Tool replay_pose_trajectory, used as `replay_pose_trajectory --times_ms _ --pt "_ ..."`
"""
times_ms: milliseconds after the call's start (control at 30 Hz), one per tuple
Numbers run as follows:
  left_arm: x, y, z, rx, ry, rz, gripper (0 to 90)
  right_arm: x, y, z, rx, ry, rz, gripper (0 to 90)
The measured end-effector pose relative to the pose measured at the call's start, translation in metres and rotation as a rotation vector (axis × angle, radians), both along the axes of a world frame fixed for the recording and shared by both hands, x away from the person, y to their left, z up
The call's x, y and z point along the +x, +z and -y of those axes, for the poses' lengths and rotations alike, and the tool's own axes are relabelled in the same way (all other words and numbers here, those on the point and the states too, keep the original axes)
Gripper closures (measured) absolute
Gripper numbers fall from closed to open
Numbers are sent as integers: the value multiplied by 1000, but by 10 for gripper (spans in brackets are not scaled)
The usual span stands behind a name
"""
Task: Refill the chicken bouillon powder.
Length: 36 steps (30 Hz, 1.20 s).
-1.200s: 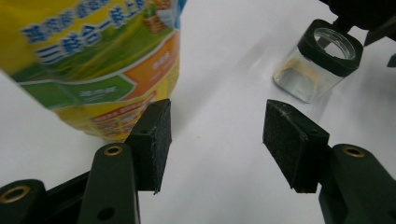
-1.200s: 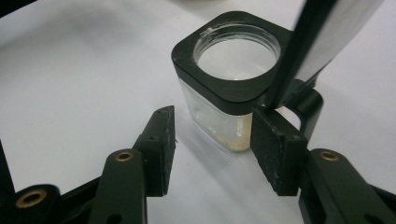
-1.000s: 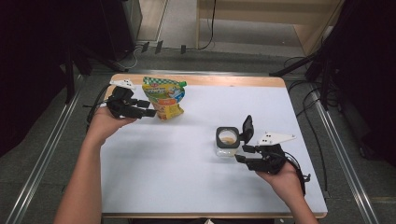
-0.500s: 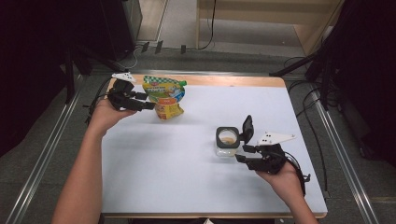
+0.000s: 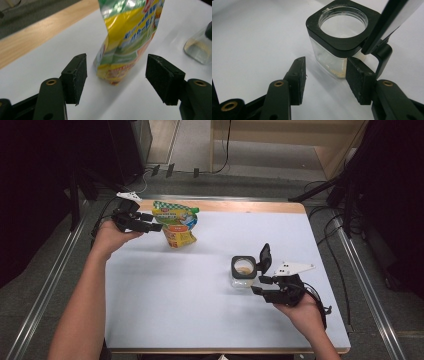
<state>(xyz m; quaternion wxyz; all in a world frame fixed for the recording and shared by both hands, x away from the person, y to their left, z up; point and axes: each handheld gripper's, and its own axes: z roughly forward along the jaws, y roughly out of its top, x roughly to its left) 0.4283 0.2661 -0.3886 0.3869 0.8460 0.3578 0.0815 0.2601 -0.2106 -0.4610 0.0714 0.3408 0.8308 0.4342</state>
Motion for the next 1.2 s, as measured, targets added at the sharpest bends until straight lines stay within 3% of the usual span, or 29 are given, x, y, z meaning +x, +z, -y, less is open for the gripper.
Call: replay_pose_trajectory --times_ms 33,133,300,433,667,733,1067,1200 --pt "2 0 1 -11 -4 3 352 0 0 -1 -3 3 0 523" --pt "9 -2 5 10 -5 -3 352 0 -1 -2 -6 10 -4 523" --pt "16 -5 15 1 -46 1 388 0 -2 -3 -13 20 -5 523" --pt "20 -7 26 7 -89 -23 451 1 -2 -3 -13 18 -10 523" --pt "14 -4 40 55 -118 25 552 1 -3 -3 -14 17 -10 524" --pt "11 -3 40 45 -128 22 597 1 -3 -4 -14 16 -13 524" --pt "-2 3 38 0 -81 -7 723 -1 0 -12 2 56 5 539" --pt "-4 5 37 -50 -42 -10 768 -4 5 -16 21 76 22 545"
